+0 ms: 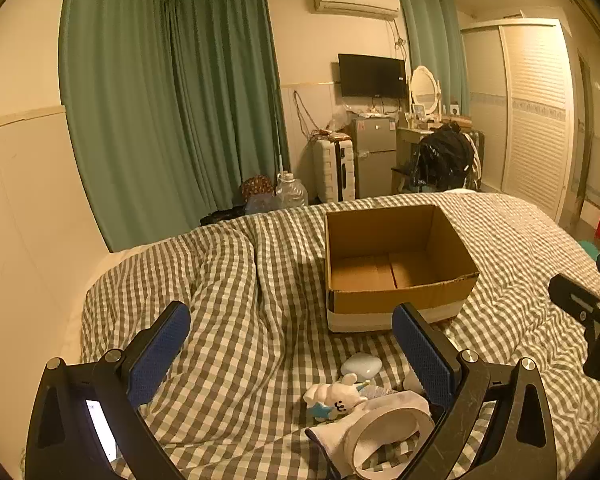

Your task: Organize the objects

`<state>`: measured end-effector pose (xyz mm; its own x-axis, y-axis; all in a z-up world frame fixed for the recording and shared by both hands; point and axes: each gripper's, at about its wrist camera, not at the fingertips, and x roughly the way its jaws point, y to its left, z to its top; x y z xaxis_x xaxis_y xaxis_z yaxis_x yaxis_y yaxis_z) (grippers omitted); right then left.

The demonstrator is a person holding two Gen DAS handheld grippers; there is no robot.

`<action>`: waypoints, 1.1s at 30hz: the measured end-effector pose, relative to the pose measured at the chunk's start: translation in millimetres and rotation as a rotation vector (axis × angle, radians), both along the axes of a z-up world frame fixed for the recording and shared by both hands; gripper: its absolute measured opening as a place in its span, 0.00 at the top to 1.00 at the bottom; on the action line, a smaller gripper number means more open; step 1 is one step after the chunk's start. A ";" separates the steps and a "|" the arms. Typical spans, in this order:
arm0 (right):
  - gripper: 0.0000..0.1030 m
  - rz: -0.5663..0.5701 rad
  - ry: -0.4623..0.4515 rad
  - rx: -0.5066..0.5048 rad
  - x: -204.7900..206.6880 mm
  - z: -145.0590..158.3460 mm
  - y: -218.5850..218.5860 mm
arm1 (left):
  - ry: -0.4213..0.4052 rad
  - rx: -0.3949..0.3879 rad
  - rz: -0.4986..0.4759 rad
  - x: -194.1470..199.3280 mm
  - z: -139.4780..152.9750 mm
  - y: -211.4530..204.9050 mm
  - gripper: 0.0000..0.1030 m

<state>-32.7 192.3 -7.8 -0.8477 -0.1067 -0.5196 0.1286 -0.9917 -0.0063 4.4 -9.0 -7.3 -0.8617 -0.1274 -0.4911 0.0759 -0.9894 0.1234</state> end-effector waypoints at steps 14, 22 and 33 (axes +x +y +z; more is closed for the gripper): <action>0.00 0.000 -0.003 -0.001 1.6 1.9 2.2 | -0.002 -0.003 -0.015 1.8 -1.1 1.6 0.00; 0.00 0.003 -0.003 0.009 1.4 3.4 -1.3 | -0.017 0.007 -0.033 -0.6 -3.5 2.3 0.00; 0.00 0.014 -0.011 0.011 0.8 2.6 -3.7 | -0.047 0.015 -0.038 -2.7 -7.1 0.5 0.00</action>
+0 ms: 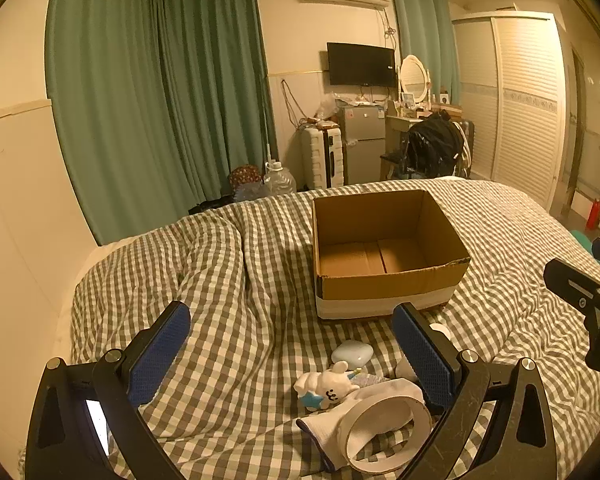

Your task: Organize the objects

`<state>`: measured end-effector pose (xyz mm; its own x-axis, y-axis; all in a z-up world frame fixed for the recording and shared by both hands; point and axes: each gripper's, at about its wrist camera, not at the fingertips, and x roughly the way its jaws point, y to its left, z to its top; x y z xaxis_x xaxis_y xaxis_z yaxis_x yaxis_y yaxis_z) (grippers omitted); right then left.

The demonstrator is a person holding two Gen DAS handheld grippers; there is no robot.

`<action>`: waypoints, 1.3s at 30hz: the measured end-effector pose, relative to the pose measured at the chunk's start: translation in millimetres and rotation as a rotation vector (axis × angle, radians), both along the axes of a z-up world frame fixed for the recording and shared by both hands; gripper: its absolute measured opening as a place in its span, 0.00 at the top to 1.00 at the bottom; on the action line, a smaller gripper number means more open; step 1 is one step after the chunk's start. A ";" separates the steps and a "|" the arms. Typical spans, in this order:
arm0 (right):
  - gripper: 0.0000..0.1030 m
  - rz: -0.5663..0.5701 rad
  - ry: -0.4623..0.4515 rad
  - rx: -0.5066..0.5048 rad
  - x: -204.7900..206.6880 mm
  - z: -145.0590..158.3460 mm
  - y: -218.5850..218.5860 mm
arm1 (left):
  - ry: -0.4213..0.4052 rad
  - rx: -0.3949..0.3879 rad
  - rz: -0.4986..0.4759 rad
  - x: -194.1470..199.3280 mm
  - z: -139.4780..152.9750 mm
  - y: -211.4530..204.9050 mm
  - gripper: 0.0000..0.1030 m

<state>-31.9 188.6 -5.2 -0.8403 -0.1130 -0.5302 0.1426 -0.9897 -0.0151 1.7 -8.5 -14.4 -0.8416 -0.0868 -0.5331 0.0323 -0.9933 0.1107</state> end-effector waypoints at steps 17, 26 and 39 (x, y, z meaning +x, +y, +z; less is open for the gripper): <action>0.00 0.010 -0.053 0.027 -9.4 -13.6 -3.4 | -0.078 -0.011 -0.046 -10.5 -23.2 7.5 0.01; 0.00 0.015 -0.152 0.034 -25.7 -42.6 -0.2 | -0.221 -0.031 -0.076 -23.6 -63.9 11.4 0.07; 0.04 0.038 -0.372 0.080 -44.1 -117.8 -6.9 | -0.342 -0.015 -0.232 -20.6 -95.0 30.9 0.58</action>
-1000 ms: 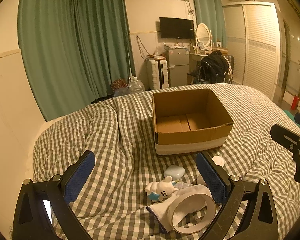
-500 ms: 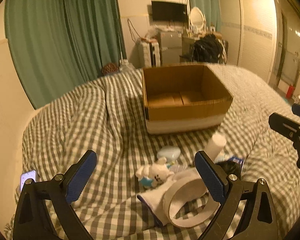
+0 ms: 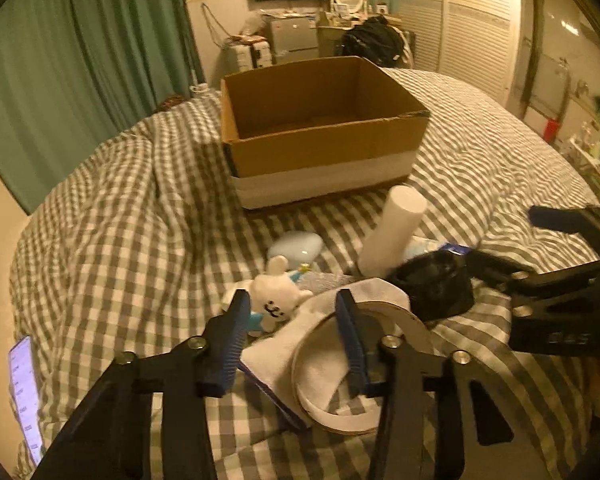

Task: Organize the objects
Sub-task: 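Grasp the white tape roll with the left tool while the right tool grasps the black cup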

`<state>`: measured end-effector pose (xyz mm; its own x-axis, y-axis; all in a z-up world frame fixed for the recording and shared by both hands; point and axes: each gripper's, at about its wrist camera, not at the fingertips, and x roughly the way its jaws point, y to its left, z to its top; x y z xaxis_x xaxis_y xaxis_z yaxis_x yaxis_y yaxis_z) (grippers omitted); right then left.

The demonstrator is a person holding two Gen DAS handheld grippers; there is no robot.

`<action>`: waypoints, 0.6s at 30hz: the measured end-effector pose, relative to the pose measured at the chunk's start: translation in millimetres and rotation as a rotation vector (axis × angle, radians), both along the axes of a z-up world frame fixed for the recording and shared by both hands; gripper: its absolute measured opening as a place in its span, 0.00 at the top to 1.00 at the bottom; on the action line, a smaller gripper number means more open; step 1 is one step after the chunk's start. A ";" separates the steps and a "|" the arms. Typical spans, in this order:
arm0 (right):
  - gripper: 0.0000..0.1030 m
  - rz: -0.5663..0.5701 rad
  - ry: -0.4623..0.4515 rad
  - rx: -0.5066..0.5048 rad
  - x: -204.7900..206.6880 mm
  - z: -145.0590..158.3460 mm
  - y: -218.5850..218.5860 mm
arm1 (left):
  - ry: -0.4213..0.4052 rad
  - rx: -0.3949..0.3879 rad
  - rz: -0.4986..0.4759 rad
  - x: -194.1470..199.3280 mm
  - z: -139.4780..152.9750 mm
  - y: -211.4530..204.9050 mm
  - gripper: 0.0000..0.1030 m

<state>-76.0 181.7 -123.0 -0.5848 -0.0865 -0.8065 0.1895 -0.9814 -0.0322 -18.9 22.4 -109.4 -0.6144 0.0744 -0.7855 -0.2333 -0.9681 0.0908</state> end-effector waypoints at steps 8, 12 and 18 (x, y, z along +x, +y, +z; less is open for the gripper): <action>0.17 0.075 -0.077 -0.020 -3.2 -17.4 -11.8 | -0.107 -0.024 -0.069 3.8 -27.8 8.2 0.72; 0.32 0.161 -0.143 -0.003 -11.7 -28.3 -28.8 | -0.099 -0.013 -0.051 1.0 -28.4 3.8 0.86; 0.48 0.225 -0.223 0.016 -20.4 -42.1 -42.6 | -0.107 0.017 -0.028 -3.0 -18.8 -7.5 0.93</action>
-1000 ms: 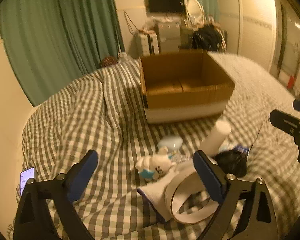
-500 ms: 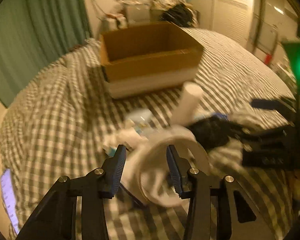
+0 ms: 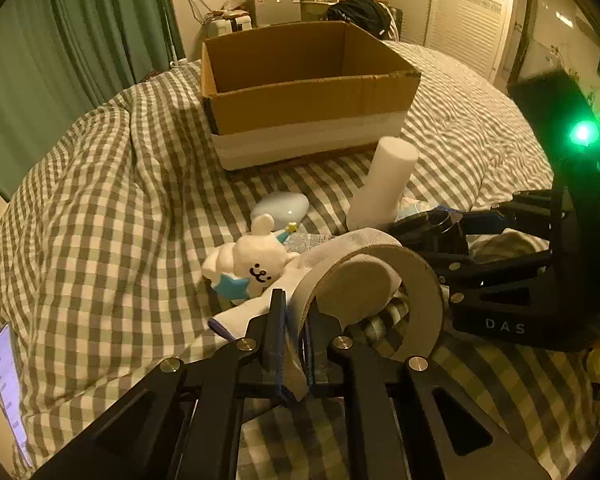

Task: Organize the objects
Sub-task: 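Grasp the white tape roll with the left tool while the right tool grasps the black cup, then carry the tape roll and black cup into the box and open both tools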

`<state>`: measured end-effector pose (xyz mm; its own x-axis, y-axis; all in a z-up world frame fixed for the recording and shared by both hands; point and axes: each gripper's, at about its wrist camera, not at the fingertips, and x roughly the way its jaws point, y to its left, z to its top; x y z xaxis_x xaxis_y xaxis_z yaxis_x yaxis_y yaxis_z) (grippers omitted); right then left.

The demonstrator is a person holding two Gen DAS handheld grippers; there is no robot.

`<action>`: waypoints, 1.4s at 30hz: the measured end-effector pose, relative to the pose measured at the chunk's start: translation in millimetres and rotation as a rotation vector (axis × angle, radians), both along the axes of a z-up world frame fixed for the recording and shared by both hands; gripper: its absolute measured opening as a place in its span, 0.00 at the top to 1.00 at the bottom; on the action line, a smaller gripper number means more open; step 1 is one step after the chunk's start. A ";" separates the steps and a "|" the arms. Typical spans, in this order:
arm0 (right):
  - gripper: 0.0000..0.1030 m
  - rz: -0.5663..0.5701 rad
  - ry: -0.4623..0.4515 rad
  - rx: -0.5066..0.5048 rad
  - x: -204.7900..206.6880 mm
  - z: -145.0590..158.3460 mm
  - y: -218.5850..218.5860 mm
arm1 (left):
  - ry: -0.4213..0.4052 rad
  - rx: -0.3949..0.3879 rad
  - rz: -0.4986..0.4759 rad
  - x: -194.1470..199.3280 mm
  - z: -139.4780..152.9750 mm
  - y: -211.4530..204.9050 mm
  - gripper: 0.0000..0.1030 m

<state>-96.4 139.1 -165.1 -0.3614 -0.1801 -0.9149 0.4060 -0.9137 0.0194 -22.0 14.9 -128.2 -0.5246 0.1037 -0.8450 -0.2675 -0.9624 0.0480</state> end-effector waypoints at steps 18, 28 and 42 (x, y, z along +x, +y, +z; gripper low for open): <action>0.49 -0.030 0.286 -0.035 41.0 94.2 1.1 | 0.176 0.022 0.032 17.7 78.9 -19.9 0.93; 0.49 -0.034 0.411 -0.052 31.9 154.7 0.9 | 0.285 0.032 0.021 -32.2 125.3 -10.7 0.93; 0.49 -0.058 0.459 -0.064 -72.9 183.7 5.5 | 0.328 0.018 0.045 -150.2 148.6 -6.7 0.93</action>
